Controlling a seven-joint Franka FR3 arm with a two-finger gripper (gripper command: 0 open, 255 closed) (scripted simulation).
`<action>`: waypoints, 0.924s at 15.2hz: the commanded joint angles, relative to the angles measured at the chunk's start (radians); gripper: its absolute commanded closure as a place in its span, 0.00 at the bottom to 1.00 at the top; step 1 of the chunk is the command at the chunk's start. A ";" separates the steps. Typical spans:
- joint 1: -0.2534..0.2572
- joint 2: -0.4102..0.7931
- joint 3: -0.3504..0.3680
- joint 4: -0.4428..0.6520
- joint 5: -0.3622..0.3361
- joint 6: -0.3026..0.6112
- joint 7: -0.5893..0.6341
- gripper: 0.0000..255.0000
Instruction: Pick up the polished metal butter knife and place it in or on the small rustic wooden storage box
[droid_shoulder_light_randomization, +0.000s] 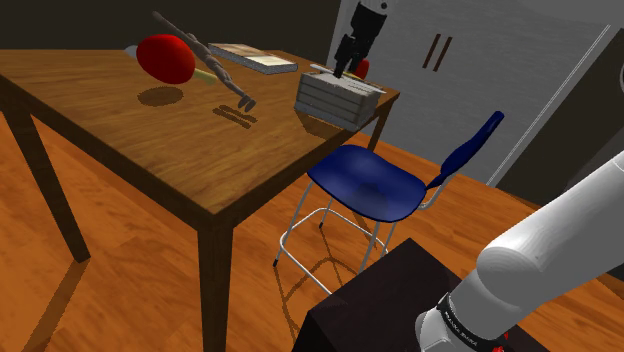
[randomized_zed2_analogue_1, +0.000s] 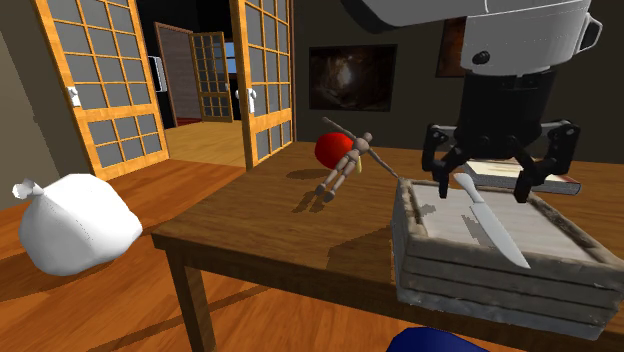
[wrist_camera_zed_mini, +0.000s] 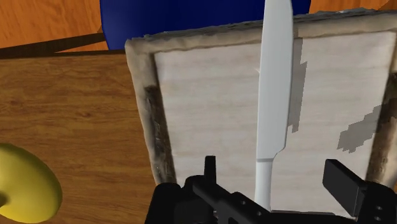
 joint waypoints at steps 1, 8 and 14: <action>0.000 0.000 0.000 0.000 0.000 0.000 0.000 0.00; 0.000 0.003 0.000 0.133 -0.001 -0.130 0.000 0.00; 0.000 0.003 0.000 0.133 -0.001 -0.130 0.000 0.00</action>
